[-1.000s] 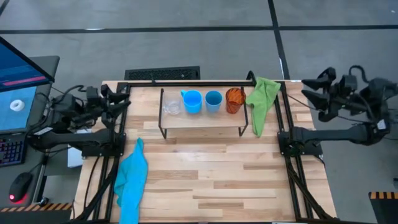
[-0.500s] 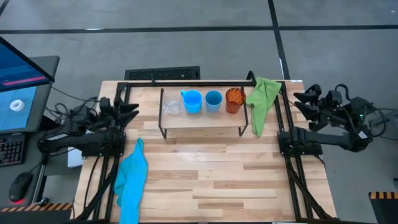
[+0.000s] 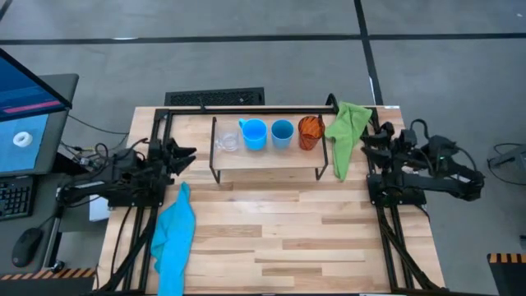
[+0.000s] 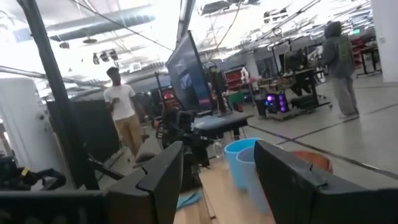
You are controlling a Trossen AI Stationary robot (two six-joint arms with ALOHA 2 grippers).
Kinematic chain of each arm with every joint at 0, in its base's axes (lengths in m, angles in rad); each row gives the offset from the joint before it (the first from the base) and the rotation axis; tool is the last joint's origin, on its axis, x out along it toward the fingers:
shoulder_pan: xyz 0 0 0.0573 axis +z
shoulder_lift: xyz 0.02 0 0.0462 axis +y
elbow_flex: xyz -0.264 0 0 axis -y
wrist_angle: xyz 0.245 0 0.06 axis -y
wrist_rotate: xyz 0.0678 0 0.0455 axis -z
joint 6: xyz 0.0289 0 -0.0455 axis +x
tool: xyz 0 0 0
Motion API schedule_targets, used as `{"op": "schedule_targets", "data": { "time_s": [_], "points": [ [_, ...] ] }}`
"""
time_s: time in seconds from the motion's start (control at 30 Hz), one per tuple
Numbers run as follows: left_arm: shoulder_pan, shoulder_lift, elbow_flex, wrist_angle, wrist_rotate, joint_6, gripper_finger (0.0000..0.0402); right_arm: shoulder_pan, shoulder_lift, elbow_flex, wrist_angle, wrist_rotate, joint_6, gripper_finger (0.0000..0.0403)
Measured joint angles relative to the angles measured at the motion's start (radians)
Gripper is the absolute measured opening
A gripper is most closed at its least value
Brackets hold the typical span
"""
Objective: Stack small to large cups/mugs on shelf
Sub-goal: Return to Home Position
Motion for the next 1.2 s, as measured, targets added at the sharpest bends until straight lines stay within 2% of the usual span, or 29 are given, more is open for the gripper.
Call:
{"op": "schedule_targets", "data": {
  "time_s": [0.17,0.43,0.63,0.97,1.13,1.2],
  "points": [
    [0.0,0.0,-0.017,-0.003,0.038,0.01,0.0192,0.009,-0.001,-0.078,0.087,-0.004,0.014,0.0221],
    [0.0,0.0,-0.021,-0.007,0.039,0.085,0.0192,0.044,0.0,-0.169,0.146,0.0,0.026,0.0221],
    [0.0,0.0,-0.021,-0.06,0.039,0.086,0.0192,0.046,0.0,-0.228,0.219,0.002,0.021,0.0221],
    [-0.031,0.0,-0.043,-0.131,0.018,0.086,0.0192,0.046,0.0,-0.384,0.43,0.004,0.034,0.0221],
    [-0.064,0.001,-0.154,0.024,0.015,0.036,0.0193,0.046,0.0,-0.409,0.445,0.004,0.046,0.0221],
    [-0.078,0.009,-0.153,0.029,0.02,0.051,0.0192,0.046,0.0,-0.42,0.444,0.004,0.045,0.0221]
  ]
}}
